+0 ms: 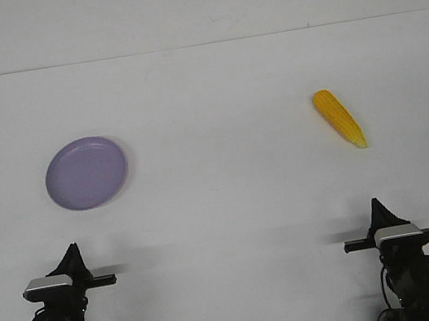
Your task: Place corn on plate with both arms
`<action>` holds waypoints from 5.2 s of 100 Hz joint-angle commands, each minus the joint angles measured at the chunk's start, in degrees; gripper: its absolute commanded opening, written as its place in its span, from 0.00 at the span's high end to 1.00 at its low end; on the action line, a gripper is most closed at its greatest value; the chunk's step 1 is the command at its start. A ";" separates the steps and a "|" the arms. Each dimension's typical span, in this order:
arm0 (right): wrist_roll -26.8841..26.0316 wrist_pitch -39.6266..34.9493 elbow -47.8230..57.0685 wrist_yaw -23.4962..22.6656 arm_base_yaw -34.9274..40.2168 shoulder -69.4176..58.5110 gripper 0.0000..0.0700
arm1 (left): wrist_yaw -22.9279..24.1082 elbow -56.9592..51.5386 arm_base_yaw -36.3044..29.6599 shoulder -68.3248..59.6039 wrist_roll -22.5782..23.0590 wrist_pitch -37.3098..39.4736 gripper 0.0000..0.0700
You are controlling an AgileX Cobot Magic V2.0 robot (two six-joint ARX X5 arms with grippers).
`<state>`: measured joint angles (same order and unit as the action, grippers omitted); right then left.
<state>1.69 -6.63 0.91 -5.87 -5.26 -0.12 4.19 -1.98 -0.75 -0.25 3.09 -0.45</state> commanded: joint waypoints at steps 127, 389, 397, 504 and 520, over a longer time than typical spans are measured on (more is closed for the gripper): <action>0.24 0.61 -0.20 -0.09 0.04 0.04 0.99 | 2.45 -28.50 0.15 -22.73 -13.92 -6.88 0.82; 0.24 0.61 -0.20 -0.11 0.04 0.07 0.99 | -30.08 -59.60 8.52 -70.25 -16.83 -19.30 0.99; 0.24 0.61 -0.20 -0.11 0.04 0.04 0.99 | -30.12 -57.77 3.63 -68.67 -16.85 -20.15 0.99; 0.24 0.61 -0.20 -0.11 0.04 0.04 0.99 | -17.07 -44.00 -29.27 -84.48 -20.06 -8.52 0.98; 0.24 0.61 -0.20 -0.11 0.04 0.04 0.99 | -17.07 -44.00 -29.27 -84.37 -20.09 -8.52 0.42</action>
<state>1.69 -6.61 0.91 -5.87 -5.26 -0.12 -13.19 -45.67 -29.65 -83.53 -17.23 -9.06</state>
